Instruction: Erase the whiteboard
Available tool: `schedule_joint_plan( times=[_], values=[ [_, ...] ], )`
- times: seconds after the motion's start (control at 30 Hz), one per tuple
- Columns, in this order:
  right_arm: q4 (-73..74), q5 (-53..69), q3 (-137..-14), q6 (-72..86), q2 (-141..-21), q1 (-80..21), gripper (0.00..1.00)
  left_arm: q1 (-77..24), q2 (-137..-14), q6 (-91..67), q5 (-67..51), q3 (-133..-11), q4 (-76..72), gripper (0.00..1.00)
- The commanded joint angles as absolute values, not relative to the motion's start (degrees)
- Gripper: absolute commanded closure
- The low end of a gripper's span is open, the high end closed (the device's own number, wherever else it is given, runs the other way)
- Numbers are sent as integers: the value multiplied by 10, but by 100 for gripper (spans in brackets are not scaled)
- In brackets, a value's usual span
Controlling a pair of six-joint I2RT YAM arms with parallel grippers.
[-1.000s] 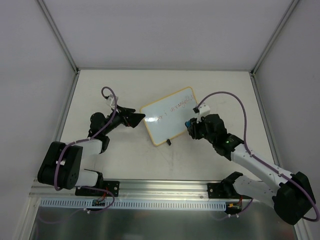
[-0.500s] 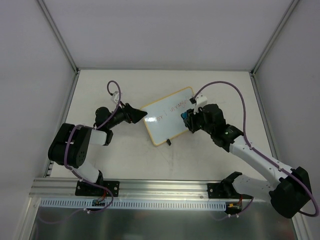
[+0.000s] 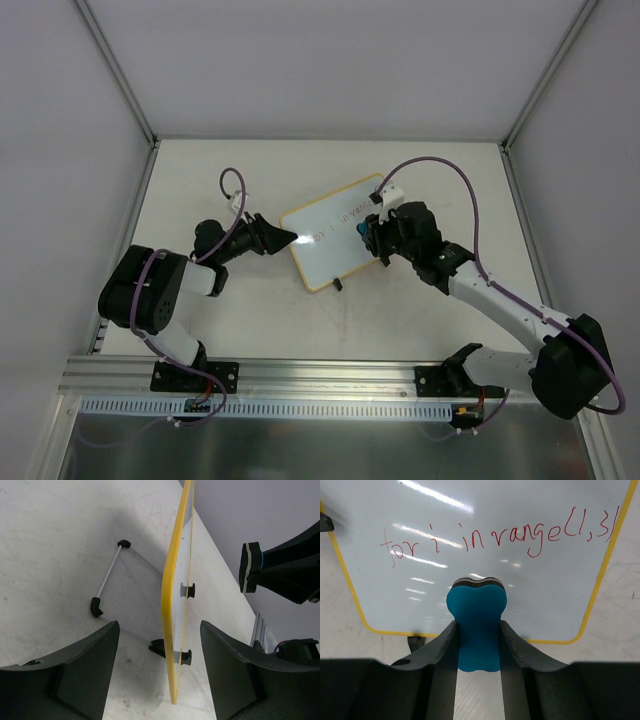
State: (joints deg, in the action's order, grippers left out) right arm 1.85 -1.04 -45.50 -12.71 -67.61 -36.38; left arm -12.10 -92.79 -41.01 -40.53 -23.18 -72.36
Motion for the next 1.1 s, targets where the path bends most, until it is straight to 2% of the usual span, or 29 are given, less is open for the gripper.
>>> schedule_joint_plan(
  times=[0.0,0.17,0.37,0.47,0.53,0.9,0.93,0.97,1.07],
  values=[
    [-25,-6,-498,-145,-686,-367,100,-132,-937,-409,-419,-226,-898,34],
    [-25,-6,-511,-146,-702,-367,99,-138,-940,-411,-417,-223,-903,40],
    [-48,21,-514,-151,-723,-367,100,-153,-949,-413,-407,-221,-913,42],
    [-62,32,-512,-162,-730,-367,100,-153,-951,-409,-411,-221,-915,49],
    [-76,32,-508,-163,-736,-367,100,-153,-951,-407,-415,-222,-915,59],
    [-111,53,-497,-156,-765,-367,100,-154,-954,-403,-422,-228,-916,64],
    [-112,55,-496,-155,-767,-368,100,-153,-954,-402,-424,-228,-916,66],
    [-114,55,-496,-154,-770,-368,100,-153,-955,-401,-425,-229,-916,73],
    [-116,58,-497,-156,-779,-373,100,-153,-955,-400,-429,-231,-916,80]
  ],
)
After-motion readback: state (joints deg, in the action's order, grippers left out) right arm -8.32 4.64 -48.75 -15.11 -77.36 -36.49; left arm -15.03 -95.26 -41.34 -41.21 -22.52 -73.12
